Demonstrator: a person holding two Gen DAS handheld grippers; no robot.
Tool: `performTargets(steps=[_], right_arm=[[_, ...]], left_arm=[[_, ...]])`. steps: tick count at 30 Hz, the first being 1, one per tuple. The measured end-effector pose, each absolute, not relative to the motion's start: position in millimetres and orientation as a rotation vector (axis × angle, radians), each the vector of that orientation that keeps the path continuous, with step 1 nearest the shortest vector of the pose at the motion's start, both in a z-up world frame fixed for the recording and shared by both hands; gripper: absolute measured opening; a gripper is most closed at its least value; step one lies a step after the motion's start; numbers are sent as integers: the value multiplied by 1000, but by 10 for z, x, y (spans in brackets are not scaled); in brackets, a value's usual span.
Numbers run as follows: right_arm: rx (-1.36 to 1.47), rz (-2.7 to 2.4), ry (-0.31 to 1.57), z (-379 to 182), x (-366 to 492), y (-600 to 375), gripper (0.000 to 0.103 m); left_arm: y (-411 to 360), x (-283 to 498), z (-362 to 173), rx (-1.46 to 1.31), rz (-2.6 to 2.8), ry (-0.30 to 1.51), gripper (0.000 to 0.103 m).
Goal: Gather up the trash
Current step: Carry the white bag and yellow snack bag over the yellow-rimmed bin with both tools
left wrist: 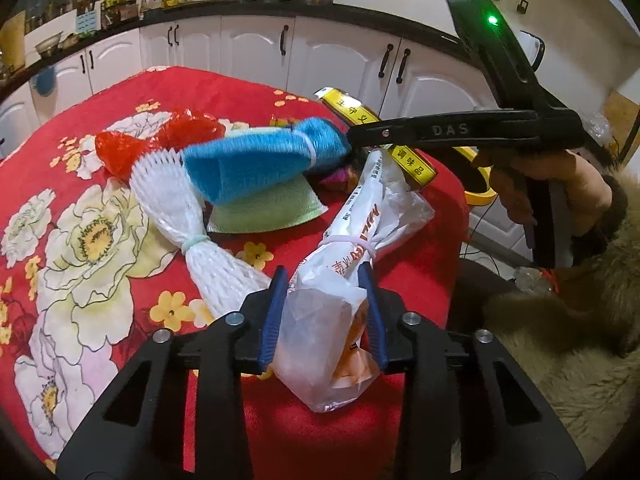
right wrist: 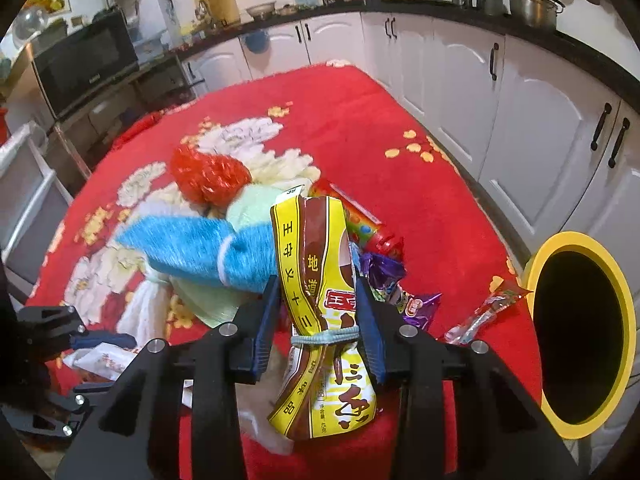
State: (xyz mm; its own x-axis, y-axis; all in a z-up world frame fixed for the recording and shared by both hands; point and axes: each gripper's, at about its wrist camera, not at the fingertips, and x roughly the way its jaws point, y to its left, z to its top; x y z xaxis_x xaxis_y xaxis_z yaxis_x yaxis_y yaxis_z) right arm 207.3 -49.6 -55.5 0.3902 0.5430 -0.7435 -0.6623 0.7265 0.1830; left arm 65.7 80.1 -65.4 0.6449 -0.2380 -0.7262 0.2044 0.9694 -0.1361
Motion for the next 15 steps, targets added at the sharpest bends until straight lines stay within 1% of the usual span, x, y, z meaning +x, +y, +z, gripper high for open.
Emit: performTargets(steps=[6,15], right_arm=[[-113,770,848,-390,2010,-684,36],[-63,718,768,-67,2015,-1159,36]], left_arm=[[727,645,-504,-26,-262,804,25],[485,793,-324,10,-292,768,24]])
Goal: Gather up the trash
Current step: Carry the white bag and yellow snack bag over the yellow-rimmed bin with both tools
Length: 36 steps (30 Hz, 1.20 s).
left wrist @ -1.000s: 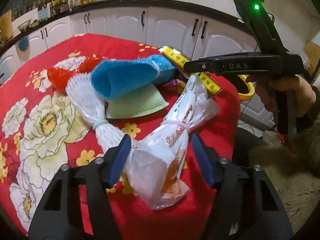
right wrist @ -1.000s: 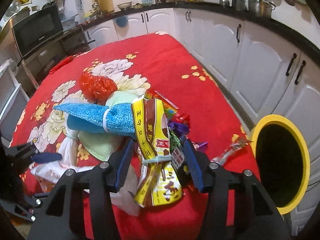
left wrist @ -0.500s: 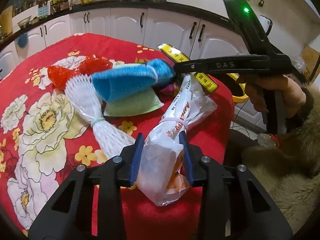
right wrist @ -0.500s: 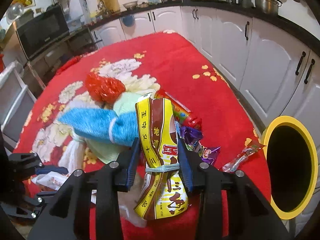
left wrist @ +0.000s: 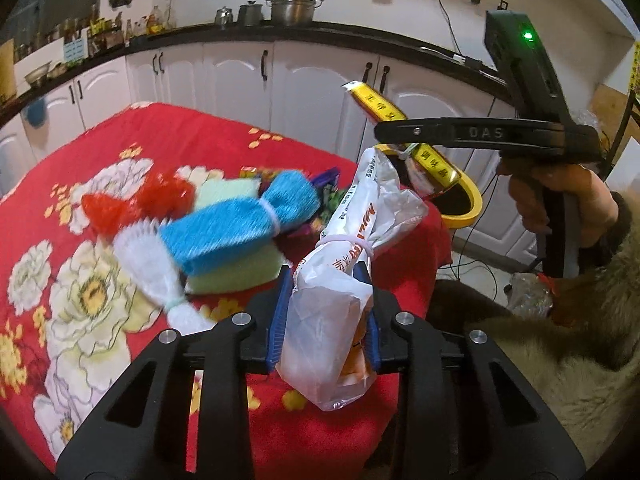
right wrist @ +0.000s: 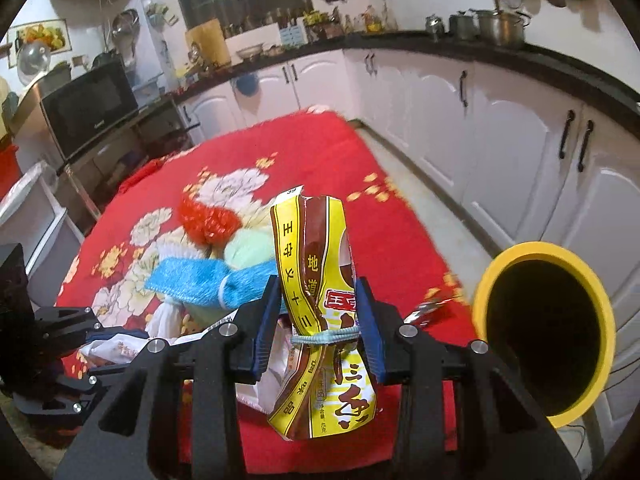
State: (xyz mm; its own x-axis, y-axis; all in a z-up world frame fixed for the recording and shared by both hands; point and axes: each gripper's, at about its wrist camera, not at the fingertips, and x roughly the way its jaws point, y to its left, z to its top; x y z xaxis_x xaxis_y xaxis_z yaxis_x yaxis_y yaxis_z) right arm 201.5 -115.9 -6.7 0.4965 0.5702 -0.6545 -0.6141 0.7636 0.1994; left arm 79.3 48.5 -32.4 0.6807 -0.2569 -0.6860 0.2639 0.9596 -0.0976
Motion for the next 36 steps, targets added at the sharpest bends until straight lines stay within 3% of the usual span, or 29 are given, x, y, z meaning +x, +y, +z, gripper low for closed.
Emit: performTargets(steps=[22,36], right_arm=[[84,508,658,277,2364,-2495,36],[203,406,692,-18,2754,-3254,36]], left_arm=[[-475,1665,-54,65,-400,738,24],[-1177,2376,-342,85,-409,835,24]])
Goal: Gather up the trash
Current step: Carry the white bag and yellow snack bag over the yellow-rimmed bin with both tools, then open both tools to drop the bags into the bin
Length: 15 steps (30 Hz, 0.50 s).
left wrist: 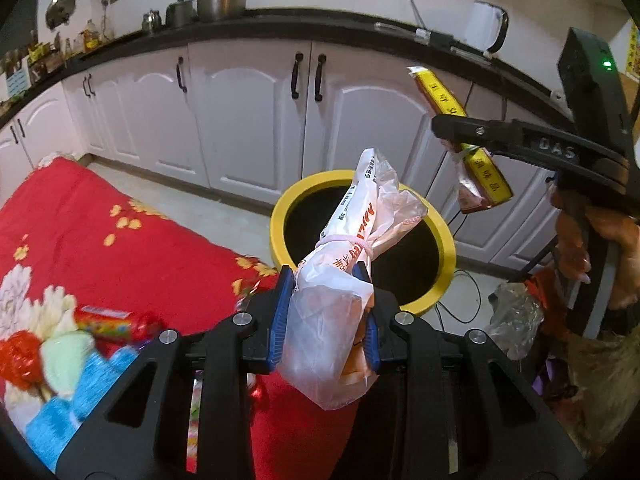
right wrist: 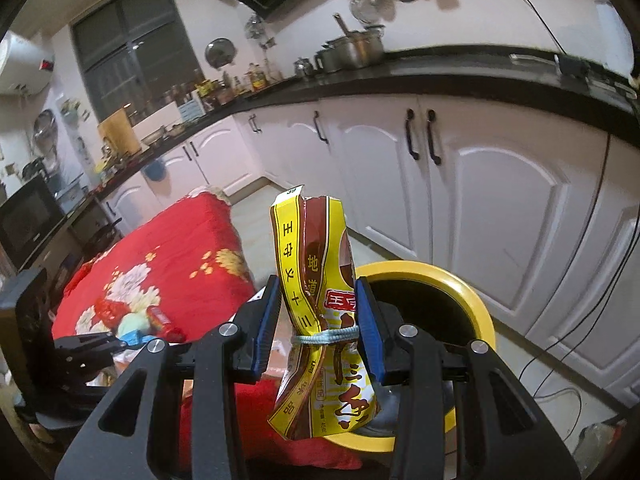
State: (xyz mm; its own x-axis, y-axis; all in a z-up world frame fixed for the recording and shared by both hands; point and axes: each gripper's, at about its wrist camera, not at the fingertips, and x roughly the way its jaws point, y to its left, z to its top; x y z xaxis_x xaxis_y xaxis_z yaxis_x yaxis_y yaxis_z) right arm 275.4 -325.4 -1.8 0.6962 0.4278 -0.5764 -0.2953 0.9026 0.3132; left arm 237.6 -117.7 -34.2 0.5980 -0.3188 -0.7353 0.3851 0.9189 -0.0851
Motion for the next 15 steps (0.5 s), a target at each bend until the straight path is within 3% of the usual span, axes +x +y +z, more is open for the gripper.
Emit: performTargets(steps=[12,15], right_arm=[[255,352,763,-472,3203,-3496,36],[268,328,779,-578,3301,-3539,39]], left_arm=[[-1560,2831,-730,108,-400,931,24],[-1570,2899,-812,108,-376,951,31]])
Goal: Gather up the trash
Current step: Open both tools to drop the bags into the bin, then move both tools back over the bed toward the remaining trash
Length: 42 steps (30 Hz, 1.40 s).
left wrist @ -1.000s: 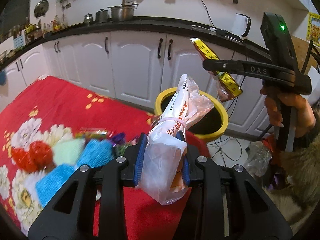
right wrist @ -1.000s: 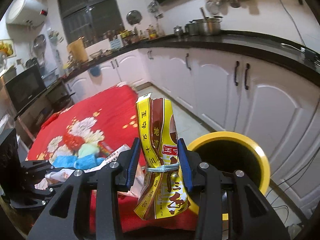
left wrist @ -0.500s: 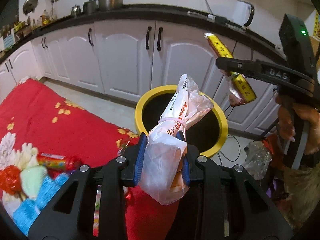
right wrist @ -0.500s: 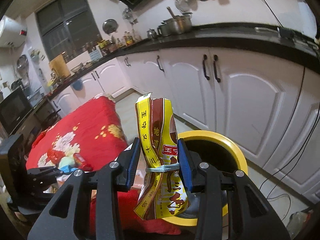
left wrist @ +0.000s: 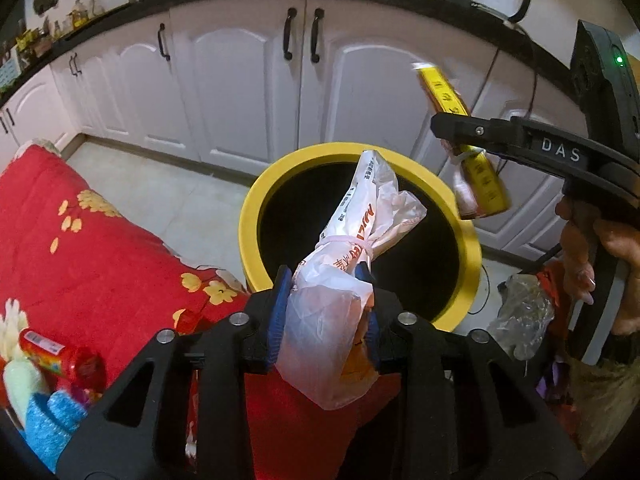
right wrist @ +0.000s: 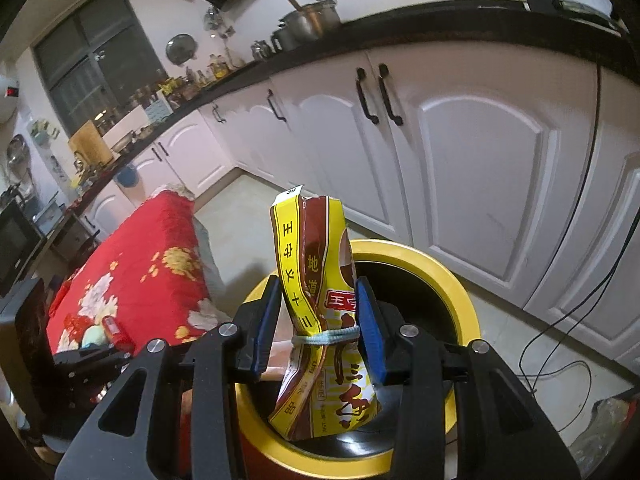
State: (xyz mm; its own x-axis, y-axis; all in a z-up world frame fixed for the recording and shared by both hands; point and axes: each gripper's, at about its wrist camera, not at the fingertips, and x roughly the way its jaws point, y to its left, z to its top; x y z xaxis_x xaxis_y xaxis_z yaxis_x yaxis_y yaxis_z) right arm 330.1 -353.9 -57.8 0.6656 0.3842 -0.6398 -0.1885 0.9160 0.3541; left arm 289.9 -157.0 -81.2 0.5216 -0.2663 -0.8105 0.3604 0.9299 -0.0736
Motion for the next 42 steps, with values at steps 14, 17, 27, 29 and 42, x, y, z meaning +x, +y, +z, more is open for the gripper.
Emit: performTargets(steps=[14,17,27,29,42], right_arm=[[194,251,739,-598,2996,-3560,63],[169,257,710,-500,2842,-3481,64],[132,320,652,-221,2445,-3164,69],[132,330,647,-179,2387,-3091,70],[74,431,625,-4,2069,-2505,72]], left_arm=[[-1220,2682,-649,56,-273,882,92],[-1138,2592,-556,39,-258,855,92],[-778,2322,-304,21,-197,773,92],[-702,2264,-255,11,-190,757,92],[-135,1885,-37,-30,-112,684,92]])
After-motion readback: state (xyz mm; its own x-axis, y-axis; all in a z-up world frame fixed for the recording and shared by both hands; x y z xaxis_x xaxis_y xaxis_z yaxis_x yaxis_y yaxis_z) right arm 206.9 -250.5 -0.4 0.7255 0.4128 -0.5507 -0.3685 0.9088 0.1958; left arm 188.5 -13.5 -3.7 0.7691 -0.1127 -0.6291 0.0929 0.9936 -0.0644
